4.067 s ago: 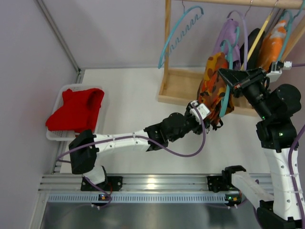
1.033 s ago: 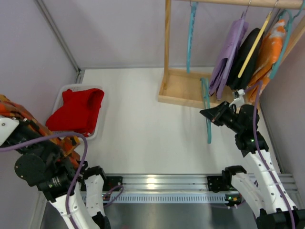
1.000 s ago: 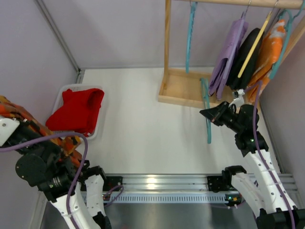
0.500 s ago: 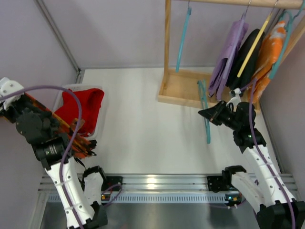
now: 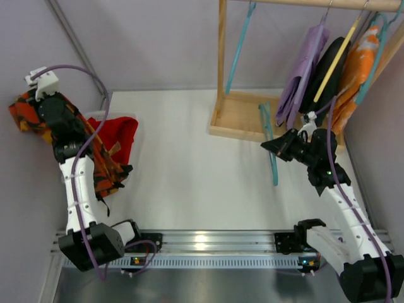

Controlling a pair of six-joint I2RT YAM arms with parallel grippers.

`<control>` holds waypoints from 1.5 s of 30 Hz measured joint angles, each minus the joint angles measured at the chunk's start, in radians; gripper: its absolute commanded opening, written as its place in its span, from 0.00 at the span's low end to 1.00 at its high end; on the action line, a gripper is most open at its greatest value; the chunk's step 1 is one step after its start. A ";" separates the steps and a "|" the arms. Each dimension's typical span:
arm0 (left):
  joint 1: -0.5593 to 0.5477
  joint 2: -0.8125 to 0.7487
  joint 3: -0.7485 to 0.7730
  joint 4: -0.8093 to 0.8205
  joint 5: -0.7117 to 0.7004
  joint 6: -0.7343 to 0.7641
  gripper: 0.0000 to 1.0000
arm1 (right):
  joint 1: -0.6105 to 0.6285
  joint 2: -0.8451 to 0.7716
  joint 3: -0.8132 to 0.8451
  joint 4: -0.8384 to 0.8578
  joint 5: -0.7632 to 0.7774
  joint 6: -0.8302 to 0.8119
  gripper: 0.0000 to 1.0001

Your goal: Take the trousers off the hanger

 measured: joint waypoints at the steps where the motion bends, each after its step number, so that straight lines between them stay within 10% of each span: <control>1: -0.019 0.019 -0.013 0.010 0.003 0.003 0.00 | 0.000 0.000 0.006 0.000 -0.003 -0.001 0.00; 12: -0.300 -0.043 -0.361 -0.048 -0.028 -0.017 0.00 | 0.000 -0.028 0.033 -0.005 -0.042 -0.036 0.00; 29: -0.098 0.211 -0.316 -0.459 0.373 -0.413 0.00 | 0.003 -0.075 0.172 -0.054 -0.089 -0.061 0.00; 40: -0.082 0.102 -0.269 -0.626 0.547 -0.409 0.87 | 0.008 -0.104 0.383 -0.137 -0.081 -0.078 0.00; 45: -0.085 -0.049 -0.203 -0.711 0.605 -0.399 0.98 | 0.009 -0.065 0.452 -0.151 -0.070 -0.039 0.00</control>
